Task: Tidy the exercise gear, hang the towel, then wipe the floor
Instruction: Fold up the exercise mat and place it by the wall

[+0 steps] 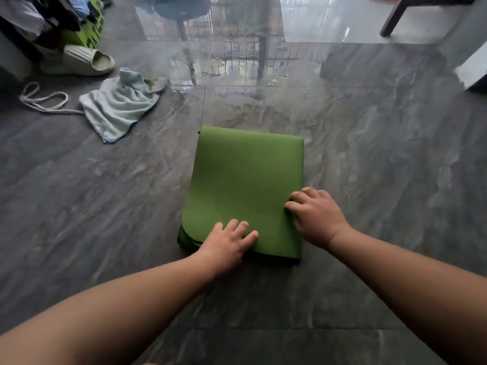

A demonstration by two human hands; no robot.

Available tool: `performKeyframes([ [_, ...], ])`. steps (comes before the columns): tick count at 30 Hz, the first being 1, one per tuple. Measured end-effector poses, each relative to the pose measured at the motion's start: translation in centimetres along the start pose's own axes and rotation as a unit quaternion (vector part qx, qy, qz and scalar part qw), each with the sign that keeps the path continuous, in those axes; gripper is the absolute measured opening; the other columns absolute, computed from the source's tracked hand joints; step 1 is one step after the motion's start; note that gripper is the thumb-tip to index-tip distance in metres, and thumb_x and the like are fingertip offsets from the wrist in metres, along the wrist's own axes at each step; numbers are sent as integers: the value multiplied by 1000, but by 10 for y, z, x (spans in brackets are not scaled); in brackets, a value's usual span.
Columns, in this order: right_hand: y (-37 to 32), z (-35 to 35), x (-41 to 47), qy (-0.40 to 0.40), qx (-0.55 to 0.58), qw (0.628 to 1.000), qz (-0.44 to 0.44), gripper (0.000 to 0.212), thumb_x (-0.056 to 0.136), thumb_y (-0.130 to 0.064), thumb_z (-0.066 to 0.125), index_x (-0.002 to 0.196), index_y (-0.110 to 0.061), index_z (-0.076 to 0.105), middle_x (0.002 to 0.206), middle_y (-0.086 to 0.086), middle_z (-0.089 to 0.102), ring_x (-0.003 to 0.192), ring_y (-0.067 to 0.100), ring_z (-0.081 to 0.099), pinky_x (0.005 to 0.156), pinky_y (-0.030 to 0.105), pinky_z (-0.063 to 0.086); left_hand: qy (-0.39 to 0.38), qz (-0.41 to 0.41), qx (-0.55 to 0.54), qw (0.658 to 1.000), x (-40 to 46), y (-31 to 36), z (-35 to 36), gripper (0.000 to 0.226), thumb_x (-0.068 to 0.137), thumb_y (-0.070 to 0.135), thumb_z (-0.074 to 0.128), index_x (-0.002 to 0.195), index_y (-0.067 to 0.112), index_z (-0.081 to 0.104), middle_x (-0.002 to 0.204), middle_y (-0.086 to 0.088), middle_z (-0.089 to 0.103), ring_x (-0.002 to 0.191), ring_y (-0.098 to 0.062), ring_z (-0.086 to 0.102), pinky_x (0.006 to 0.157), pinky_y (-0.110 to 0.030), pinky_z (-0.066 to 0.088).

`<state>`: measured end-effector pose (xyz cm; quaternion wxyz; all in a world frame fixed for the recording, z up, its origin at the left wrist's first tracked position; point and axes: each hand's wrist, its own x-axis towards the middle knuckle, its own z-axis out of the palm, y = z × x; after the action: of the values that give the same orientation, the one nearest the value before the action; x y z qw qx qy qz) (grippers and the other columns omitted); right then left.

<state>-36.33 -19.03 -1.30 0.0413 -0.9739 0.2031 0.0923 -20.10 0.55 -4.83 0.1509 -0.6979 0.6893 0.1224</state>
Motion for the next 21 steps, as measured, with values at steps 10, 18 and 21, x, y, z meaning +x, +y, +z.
performKeyframes([
  [10, -58, 28, 18, -26, 35, 996, 80, 77, 94, -51, 25, 156, -13, 0, 162, 17, -9, 150, 31, -12, 121, 49, -3, 66, -147, -101, 982, 12, -59, -14, 64, 96, 44, 34, 154, 24, 17, 162, -11, 13, 149, -30, 8, 118, -55, 12],
  [18, -51, 32, 48, -46, 101, 977, 179, 80, 98, -56, 20, 154, -11, -15, 161, 16, -22, 147, 27, -24, 121, 42, -12, 9, -279, -281, 918, 10, -91, 5, 68, 99, 52, 32, 152, 43, -9, 161, -5, -22, 148, -37, 3, 115, -53, 26],
  [21, -49, 53, 36, -68, 67, 984, 148, 80, 95, -59, 13, 154, -14, -17, 160, 14, -24, 146, 25, -27, 120, 41, -14, 15, -283, -244, 927, 0, -77, 19, 66, 99, 52, 28, 153, 39, -7, 163, -9, -14, 141, -35, 19, 110, -47, 33],
])
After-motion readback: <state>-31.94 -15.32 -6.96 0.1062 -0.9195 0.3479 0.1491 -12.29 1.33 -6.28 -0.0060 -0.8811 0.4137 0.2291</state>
